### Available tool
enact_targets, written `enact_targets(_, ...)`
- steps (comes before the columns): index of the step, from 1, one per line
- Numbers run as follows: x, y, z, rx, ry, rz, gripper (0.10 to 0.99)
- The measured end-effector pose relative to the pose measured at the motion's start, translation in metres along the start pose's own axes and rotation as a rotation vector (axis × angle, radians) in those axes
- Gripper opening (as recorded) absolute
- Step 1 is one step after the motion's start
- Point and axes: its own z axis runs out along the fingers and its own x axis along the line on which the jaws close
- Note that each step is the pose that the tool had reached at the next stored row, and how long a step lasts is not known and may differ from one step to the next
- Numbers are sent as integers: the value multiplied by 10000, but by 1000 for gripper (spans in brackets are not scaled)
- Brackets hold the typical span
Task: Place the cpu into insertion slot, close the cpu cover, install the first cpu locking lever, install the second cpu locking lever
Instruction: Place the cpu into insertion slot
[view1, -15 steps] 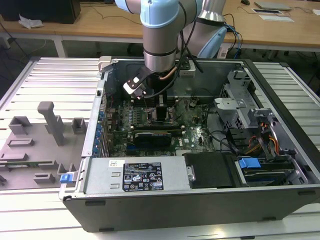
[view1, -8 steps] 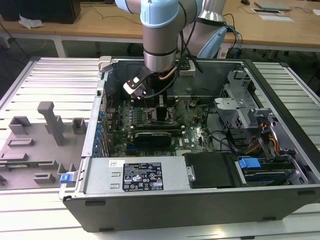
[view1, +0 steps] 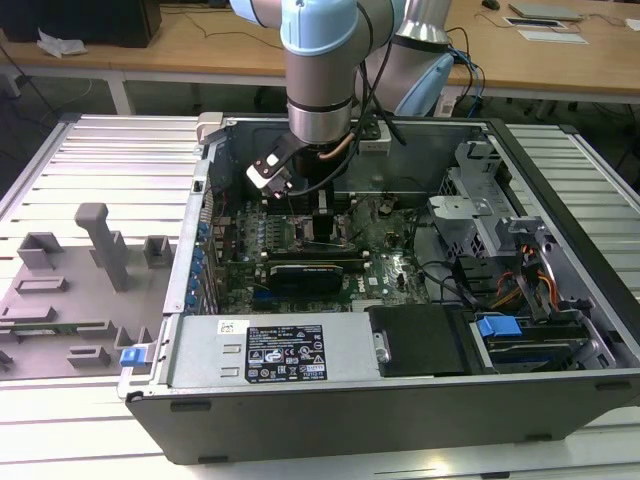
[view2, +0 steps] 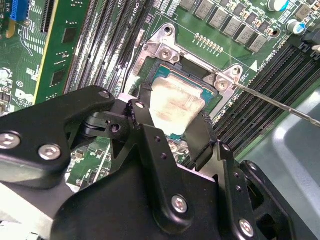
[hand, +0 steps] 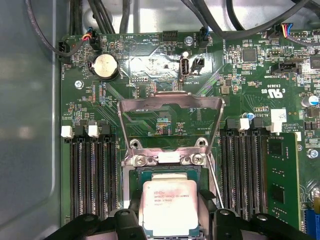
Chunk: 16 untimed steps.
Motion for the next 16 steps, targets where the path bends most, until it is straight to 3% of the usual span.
enact_targets(1,1,0,1,-2,4,0,525)
enact_targets(2,0,0,1,-2,3,-1,600)
enact_targets(5,0,0,-3,1,-5,-2,600)
enact_targets(11,0,7,-88,0,-8,-2,600)
enact_targets(16,0,7,-88,-1,-12,-2,600)
